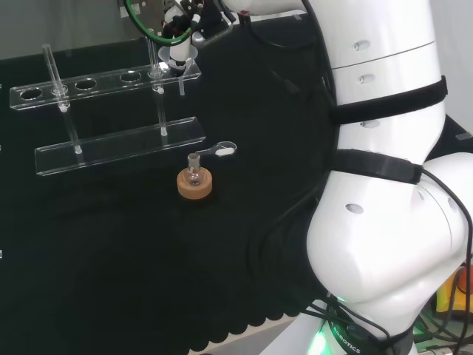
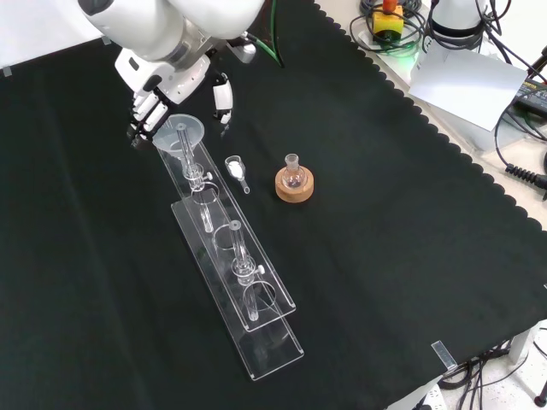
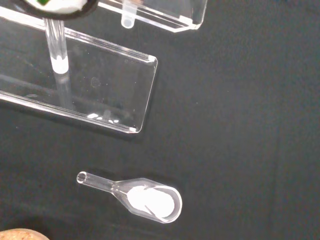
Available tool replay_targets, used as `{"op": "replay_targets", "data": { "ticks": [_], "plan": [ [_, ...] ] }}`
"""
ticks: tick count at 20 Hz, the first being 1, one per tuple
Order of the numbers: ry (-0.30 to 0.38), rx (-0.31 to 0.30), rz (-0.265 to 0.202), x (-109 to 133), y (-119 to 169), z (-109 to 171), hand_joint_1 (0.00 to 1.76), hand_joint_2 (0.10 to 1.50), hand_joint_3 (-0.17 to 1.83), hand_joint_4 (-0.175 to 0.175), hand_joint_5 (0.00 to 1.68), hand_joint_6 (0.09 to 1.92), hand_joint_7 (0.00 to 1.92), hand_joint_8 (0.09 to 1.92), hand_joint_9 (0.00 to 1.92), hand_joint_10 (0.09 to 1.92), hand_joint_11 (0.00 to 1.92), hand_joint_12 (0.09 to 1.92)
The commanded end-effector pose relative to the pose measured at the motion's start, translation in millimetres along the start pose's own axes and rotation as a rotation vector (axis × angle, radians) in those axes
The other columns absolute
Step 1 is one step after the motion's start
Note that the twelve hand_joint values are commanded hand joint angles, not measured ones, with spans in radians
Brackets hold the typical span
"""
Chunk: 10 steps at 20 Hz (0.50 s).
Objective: Pick up the funnel from the transparent funnel stand.
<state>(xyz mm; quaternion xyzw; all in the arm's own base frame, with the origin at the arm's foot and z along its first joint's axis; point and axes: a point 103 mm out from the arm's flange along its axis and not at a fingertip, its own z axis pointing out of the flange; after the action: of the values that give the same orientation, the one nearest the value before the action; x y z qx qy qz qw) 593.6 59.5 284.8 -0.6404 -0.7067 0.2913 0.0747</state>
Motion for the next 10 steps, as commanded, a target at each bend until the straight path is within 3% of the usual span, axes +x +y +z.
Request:
{"op": "replay_targets", "data": {
  "ticks": [1, 10],
  "plan": [
    [0.015, 0.0, -0.007, -1.8, 1.6, 2.0, 0.74, 0.65, 0.57, 0.035, 0.13, 0.09, 0.0, 0.42, 0.19, 0.84, 0.48, 1.42],
    [0.024, 0.005, -0.016, -1.6, 5.3, 7.0, 0.72, 0.65, 0.58, 0.032, 0.11, 0.09, 0.0, 0.39, 0.17, 0.85, 0.47, 1.42]
  ]
}}
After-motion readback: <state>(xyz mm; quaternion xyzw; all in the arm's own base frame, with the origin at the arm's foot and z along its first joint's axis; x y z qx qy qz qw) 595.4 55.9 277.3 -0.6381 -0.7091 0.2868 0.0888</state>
